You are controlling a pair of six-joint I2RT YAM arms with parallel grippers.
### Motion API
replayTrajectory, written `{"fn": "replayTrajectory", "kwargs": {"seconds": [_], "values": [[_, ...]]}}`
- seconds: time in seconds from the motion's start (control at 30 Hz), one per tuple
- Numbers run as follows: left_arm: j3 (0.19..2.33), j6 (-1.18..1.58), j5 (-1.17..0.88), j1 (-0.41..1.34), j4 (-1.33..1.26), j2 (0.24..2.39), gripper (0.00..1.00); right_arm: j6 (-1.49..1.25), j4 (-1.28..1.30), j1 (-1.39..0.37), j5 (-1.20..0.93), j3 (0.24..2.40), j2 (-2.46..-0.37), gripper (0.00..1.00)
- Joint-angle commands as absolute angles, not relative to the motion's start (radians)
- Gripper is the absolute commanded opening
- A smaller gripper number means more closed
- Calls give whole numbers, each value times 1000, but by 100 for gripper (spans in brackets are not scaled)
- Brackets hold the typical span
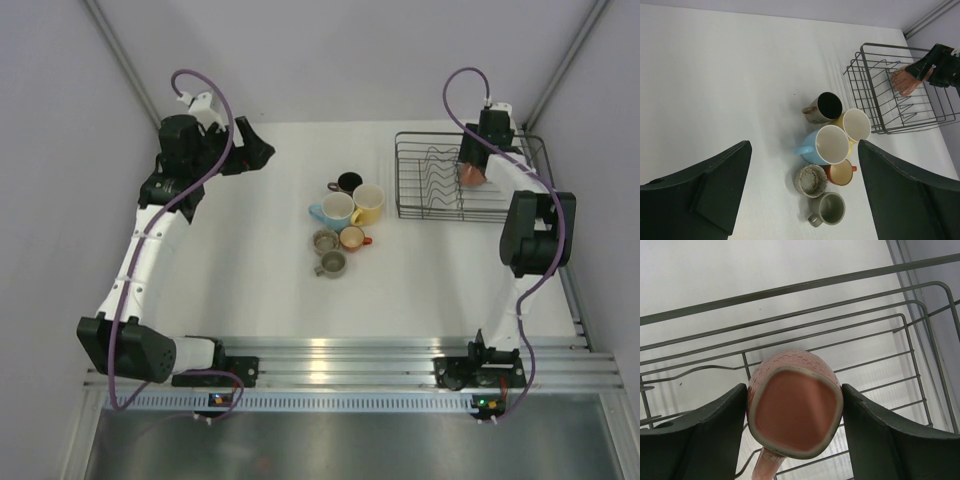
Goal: Load the cups into the dish rack
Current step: Place the cup upside down on the dish rack
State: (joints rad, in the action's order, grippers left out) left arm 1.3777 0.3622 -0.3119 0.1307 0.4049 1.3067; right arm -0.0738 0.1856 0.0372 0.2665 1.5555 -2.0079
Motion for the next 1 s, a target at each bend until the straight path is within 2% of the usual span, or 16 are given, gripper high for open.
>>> {"fn": "replayTrajectory", "kwargs": {"seconds": [0.0, 0.07, 0.37, 0.63, 0.97], "values": [[1387, 357, -302, 124, 391, 1270, 94, -64, 104, 44, 305, 1562, -1994, 46], [1388, 356, -307, 123, 391, 1272, 95, -57, 103, 46, 316, 1552, -1985, 55], [1381, 345, -316, 123, 391, 1270, 96, -38, 98, 54, 305, 1532, -1927, 73], [1362, 334, -321, 123, 391, 1241, 96, -38, 107, 55, 305, 1519, -1901, 82], [1339, 315, -342, 123, 400, 1223, 96, -32, 133, 63, 334, 1509, -1754, 83]]}}
